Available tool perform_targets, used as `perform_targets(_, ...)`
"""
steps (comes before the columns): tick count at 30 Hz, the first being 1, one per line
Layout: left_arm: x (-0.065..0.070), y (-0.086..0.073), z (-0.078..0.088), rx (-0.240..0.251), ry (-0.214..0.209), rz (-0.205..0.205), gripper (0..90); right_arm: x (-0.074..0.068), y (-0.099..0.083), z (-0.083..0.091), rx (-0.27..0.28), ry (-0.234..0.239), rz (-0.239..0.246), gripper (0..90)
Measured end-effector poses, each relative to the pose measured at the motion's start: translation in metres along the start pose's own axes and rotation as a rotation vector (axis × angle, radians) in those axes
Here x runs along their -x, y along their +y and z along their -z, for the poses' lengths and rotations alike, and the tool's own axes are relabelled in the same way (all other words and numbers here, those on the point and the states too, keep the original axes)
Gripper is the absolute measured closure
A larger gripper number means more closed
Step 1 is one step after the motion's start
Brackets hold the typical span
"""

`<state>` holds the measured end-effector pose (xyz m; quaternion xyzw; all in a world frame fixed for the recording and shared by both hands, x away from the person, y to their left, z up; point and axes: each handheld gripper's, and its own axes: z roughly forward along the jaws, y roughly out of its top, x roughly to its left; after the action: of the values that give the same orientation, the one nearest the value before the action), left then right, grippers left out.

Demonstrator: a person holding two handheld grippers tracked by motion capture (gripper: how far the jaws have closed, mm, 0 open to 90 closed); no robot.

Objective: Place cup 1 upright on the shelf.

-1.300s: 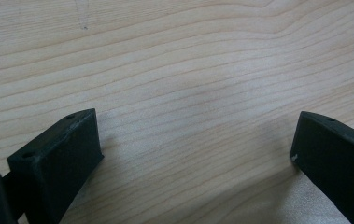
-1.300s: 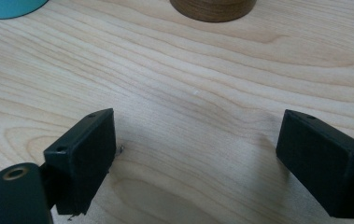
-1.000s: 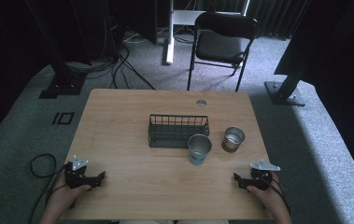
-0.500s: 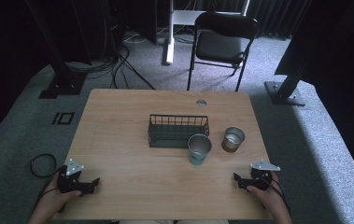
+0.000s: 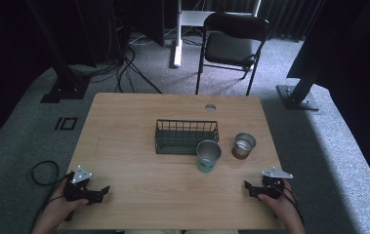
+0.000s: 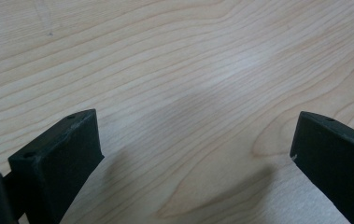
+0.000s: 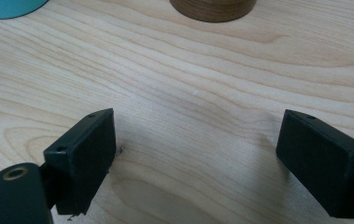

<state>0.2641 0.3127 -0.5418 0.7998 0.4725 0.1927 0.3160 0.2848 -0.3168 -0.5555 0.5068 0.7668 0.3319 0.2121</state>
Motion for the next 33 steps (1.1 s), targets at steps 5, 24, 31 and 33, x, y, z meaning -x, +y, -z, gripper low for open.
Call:
perform_targets(5,0.006,0.005,-0.002,0.011,-0.007,-0.019,2.5,0.0,0.0,0.0,0.0,0.0,0.0,11.7)
perform_targets(24,0.031,0.027,-0.016,0.016,-0.052,-0.102,2.5,0.0,0.0,0.0,0.0,0.0,0.0,11.6)
perform_targets(31,0.038,0.032,-0.024,0.007,-0.069,-0.122,2.5,0.0,0.0,0.0,0.0,0.0,0.001,11.6)
perform_targets(33,0.042,0.035,-0.025,0.027,-0.087,-0.129,2.5,0.0,0.0,0.0,0.0,0.0,0.0,11.6)
